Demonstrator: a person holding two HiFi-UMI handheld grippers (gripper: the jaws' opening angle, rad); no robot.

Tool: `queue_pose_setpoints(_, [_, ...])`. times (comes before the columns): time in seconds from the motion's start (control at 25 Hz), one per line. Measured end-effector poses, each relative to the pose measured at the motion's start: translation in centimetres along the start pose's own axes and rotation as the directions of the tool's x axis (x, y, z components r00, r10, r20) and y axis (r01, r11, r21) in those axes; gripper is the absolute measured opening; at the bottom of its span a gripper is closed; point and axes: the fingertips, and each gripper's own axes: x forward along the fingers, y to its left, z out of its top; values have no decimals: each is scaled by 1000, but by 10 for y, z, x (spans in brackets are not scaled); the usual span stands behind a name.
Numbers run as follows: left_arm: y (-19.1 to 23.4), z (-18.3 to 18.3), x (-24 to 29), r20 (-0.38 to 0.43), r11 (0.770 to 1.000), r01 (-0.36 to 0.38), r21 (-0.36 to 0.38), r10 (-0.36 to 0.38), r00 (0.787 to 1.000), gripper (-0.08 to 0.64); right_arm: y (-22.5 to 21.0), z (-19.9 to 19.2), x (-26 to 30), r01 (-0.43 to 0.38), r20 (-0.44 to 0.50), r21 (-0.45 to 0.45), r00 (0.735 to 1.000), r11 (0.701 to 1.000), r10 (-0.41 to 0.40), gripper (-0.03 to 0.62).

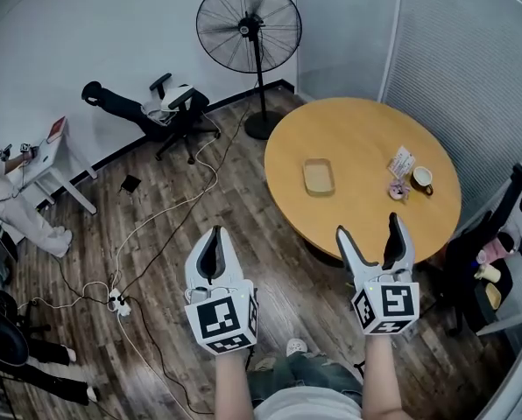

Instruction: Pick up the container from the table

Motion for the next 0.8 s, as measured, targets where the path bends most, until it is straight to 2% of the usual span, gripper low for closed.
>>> queue_pose_setpoints(0.44, [-9,-22,65,-45,1000,0,-4,-1,999,1,-28,-26,60,10,-50,3,999,1000,-10,456])
queue_pose_setpoints(0.8, [2,-23,158,-34,999,51,-2,-51,998,2,-41,-28,140,56,-51,-7,997,998,-57,456])
